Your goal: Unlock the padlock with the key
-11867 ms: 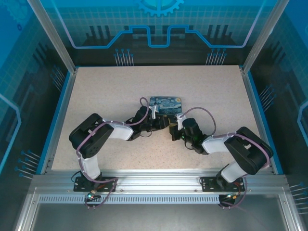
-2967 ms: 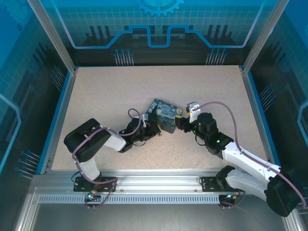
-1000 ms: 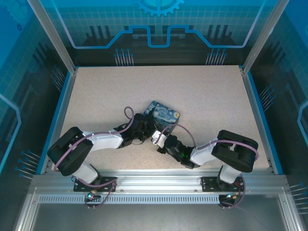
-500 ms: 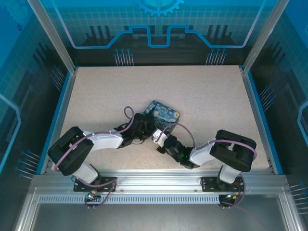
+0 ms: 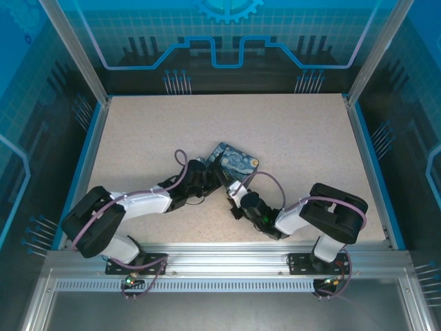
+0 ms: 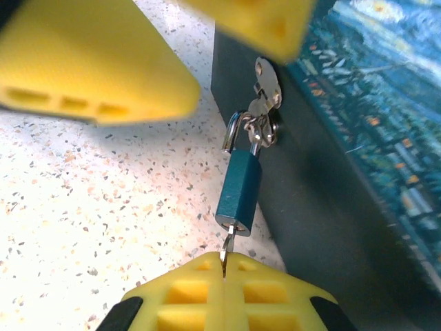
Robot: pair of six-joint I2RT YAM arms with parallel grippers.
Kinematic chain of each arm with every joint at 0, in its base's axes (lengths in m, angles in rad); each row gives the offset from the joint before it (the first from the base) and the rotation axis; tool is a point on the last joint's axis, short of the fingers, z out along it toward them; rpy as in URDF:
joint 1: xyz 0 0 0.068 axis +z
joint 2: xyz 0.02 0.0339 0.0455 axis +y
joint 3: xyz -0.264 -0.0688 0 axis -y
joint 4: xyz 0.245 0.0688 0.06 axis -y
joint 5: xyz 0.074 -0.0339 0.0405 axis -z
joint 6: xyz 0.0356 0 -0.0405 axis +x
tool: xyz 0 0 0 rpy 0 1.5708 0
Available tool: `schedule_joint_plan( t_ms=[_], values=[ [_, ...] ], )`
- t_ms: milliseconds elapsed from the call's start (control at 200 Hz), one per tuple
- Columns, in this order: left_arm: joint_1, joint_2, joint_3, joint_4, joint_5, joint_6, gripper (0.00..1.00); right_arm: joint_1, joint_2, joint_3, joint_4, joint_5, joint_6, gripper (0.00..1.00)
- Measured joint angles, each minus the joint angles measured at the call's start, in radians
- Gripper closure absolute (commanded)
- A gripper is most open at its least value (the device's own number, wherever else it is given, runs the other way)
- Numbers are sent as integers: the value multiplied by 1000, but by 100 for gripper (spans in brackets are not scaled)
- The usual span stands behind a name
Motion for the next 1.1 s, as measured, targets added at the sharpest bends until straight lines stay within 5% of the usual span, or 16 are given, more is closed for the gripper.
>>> schedule_joint_plan(
  t_ms=[160, 420, 715, 1100],
  values=[
    [49, -58, -32, -6, 2, 42, 43, -39, -25, -31, 23, -79, 74, 100],
    [166, -135, -16, -68, 2, 222, 16, -135, -84, -79, 37, -226, 216, 100],
    [246, 75, 220, -129, 104, 462, 19, -243, -129, -78, -18, -381, 342, 100],
    [246, 275, 289, -135, 185, 516, 25, -333, -137, -75, -61, -524, 426, 100]
  ],
)
